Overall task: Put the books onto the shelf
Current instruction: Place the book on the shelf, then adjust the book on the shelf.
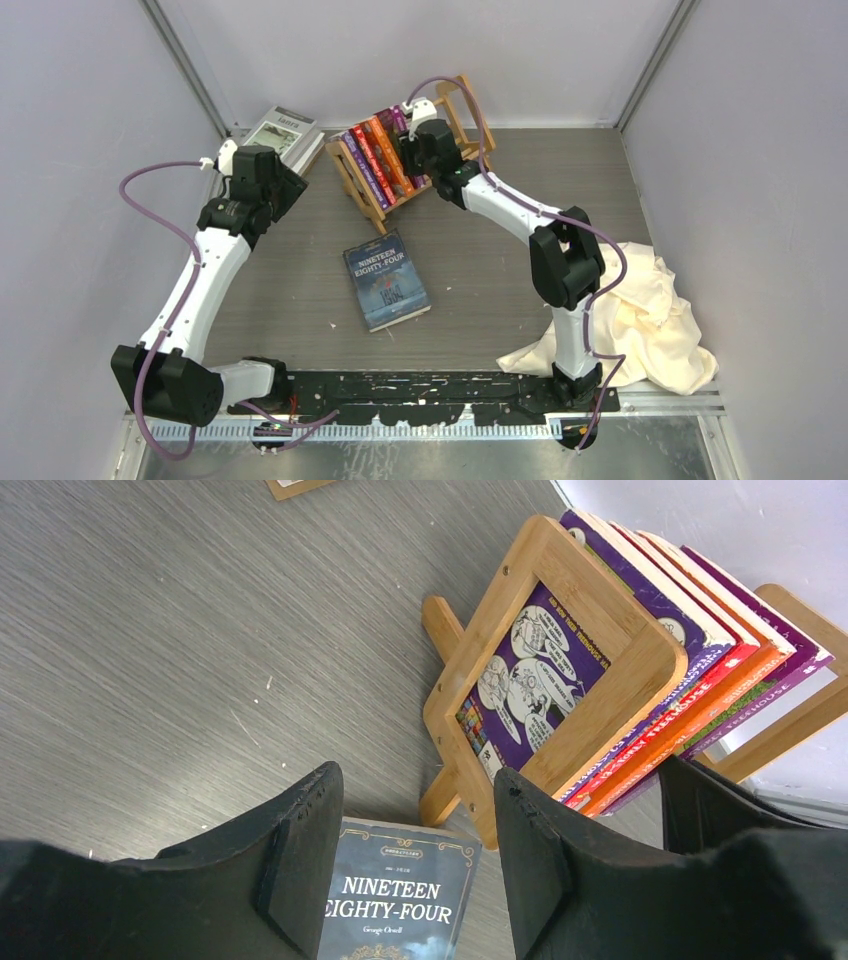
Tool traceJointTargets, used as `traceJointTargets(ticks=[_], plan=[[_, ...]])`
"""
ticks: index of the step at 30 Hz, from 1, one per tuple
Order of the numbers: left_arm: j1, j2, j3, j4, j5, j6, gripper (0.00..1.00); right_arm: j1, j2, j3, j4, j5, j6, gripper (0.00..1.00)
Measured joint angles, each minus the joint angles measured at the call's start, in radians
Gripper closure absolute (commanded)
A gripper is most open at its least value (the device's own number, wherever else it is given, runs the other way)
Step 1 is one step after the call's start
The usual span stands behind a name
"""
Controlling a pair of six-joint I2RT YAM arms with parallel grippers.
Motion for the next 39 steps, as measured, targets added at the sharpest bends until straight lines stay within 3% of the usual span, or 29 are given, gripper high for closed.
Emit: traceJointTargets(ticks=[15, 18, 21, 26, 39], plan=[[0.000, 0.004, 0.000, 0.007, -0.001, -0.002, 0.43, -0.026, 0.110, 0.124, -0.051, -0.023, -0.013, 0.55], [0.000, 0.004, -0.002, 0.007, -0.001, -0.002, 0.43, -0.032, 0.129, 0.138, -0.063, -0.034, -0.017, 0.61], [0.000, 0.004, -0.008, 0.011, -0.001, -0.002, 0.43, -0.038, 0.138, 0.150, -0.074, -0.051, -0.022, 0.80], [0.000, 0.004, -0.014, 0.015, -0.001, -0.012, 0.43, -0.045, 0.138, 0.150, -0.074, -0.086, -0.027, 0.88], [0.000, 0.006, -0.017, 0.027, -0.001, -0.024, 0.43, -0.064, 0.137, 0.144, -0.069, -0.209, -0.041, 0.89]])
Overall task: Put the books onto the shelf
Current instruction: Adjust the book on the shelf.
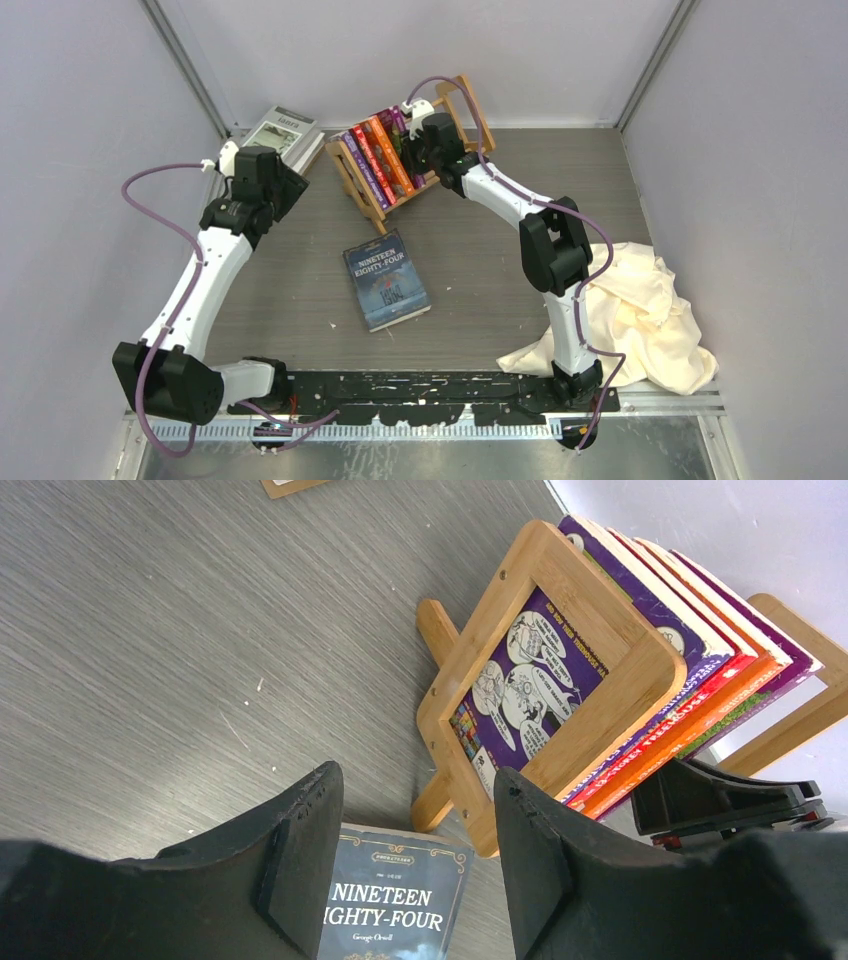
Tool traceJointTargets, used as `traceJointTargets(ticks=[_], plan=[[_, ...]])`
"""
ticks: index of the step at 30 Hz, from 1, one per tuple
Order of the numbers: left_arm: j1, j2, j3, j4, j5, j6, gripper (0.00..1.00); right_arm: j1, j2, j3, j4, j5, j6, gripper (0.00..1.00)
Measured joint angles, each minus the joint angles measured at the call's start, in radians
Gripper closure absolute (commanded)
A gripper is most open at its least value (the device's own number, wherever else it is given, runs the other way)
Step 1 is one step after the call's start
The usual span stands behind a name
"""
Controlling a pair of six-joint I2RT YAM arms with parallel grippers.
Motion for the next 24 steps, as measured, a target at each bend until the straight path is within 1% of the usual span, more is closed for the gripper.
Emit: traceJointTargets(ticks=[12, 24], plan=[[0.000, 0.013, 0.000, 0.009, 0.000, -0.017, 0.43, -0.001, 0.000, 0.000, -0.002, -0.054, -0.001, 0.89], [0.000, 0.013, 0.000, 0.009, 0.000, -0.023, 0.43, 0.011, -0.002, 0.000, -0.007, -0.066, -0.014, 0.89]])
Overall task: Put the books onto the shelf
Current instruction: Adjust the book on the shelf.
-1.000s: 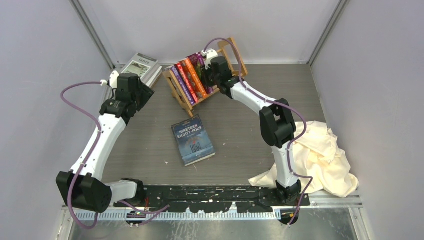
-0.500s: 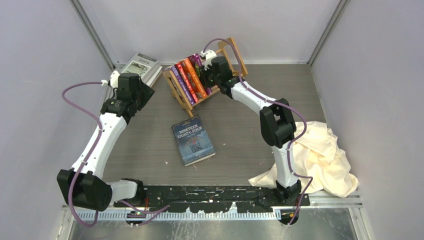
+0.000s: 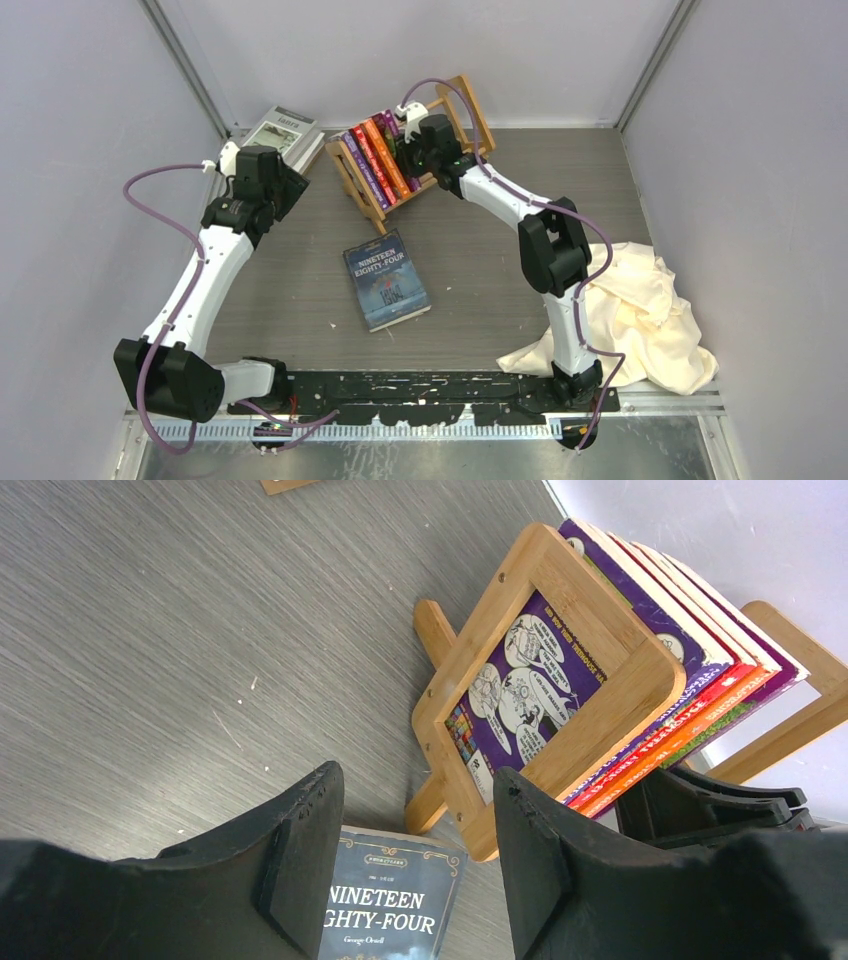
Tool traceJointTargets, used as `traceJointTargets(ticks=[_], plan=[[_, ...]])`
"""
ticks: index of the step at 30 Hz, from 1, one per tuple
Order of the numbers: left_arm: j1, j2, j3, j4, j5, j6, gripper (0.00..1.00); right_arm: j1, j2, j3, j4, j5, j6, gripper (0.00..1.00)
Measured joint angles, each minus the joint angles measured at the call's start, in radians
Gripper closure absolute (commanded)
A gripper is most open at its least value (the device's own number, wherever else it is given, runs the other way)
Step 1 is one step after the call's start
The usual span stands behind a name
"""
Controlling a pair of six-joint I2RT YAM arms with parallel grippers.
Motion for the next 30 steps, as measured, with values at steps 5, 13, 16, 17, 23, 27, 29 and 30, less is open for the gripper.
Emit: traceJointTargets(ticks=[5, 13, 16, 17, 23, 27, 29, 30], plan=[[0.000, 0.000, 0.000, 0.000, 0.000, -0.001, 0.44, 0.011, 0.000, 0.000, -0.002, -0.002, -0.006, 0.84], [0.000, 0.000, 0.000, 0.000, 0.000, -0.001, 0.44, 0.015, -0.003, 0.000, -0.006, -0.002, -0.005, 0.54], [0.000, 0.000, 0.000, 0.000, 0.000, -0.001, 0.43, 0.018, -0.011, 0.000, -0.022, -0.006, -0.004, 0.48], [0.000, 0.000, 0.000, 0.000, 0.000, -0.001, 0.43, 0.020, -0.014, 0.000, -0.025, -0.006, -0.004, 0.47], [0.000, 0.000, 0.000, 0.000, 0.000, -0.002, 0.44, 0.024, -0.042, -0.004, -0.035, -0.005, -0.005, 0.45], [0.000, 0.000, 0.000, 0.000, 0.000, -0.002, 0.44, 0.025, -0.055, -0.011, -0.036, -0.004, -0.007, 0.45], [0.000, 0.000, 0.000, 0.000, 0.000, -0.003, 0.44, 0.026, -0.061, -0.018, -0.035, -0.002, -0.010, 0.44], [0.000, 0.000, 0.000, -0.001, 0.000, -0.004, 0.44, 0.026, -0.065, -0.023, -0.035, -0.001, -0.010, 0.44]])
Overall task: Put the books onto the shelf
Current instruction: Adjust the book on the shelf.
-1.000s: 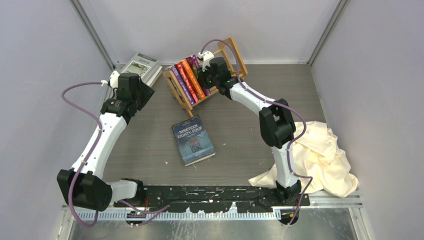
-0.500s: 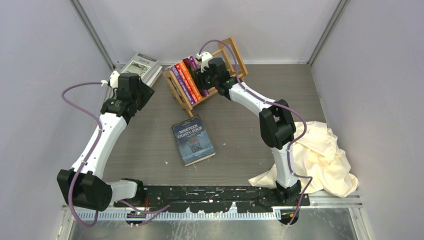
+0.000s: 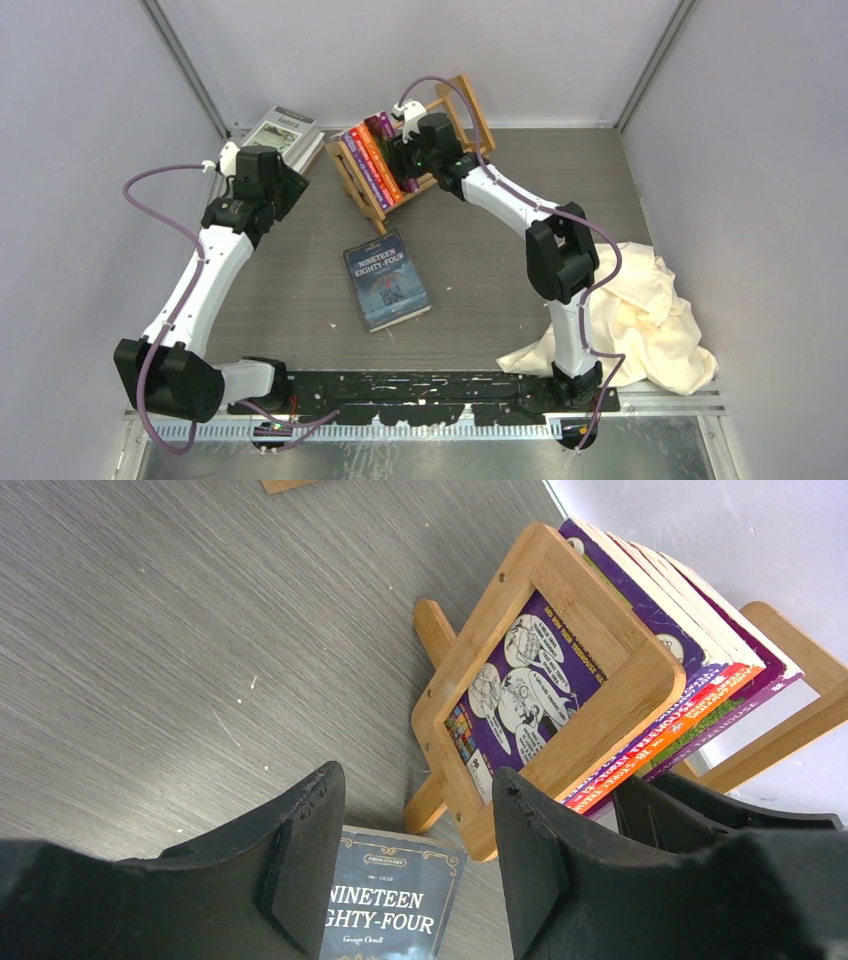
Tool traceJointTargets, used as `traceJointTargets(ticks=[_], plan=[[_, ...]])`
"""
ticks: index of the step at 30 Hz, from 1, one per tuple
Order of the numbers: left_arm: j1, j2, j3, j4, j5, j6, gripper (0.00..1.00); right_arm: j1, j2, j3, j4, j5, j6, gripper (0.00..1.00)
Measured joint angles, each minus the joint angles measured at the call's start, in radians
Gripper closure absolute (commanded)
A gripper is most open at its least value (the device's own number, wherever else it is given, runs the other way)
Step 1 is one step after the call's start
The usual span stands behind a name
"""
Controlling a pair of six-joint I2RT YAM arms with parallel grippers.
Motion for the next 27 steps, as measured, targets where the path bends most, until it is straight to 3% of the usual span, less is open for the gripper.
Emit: traceJointTargets(ticks=[27], plan=[[0.000, -0.041, -0.032, -0.023, 0.002, 0.001, 0.43, 0.007, -0.117, -0.068, -0.019, 0.037, -0.001, 0.41]])
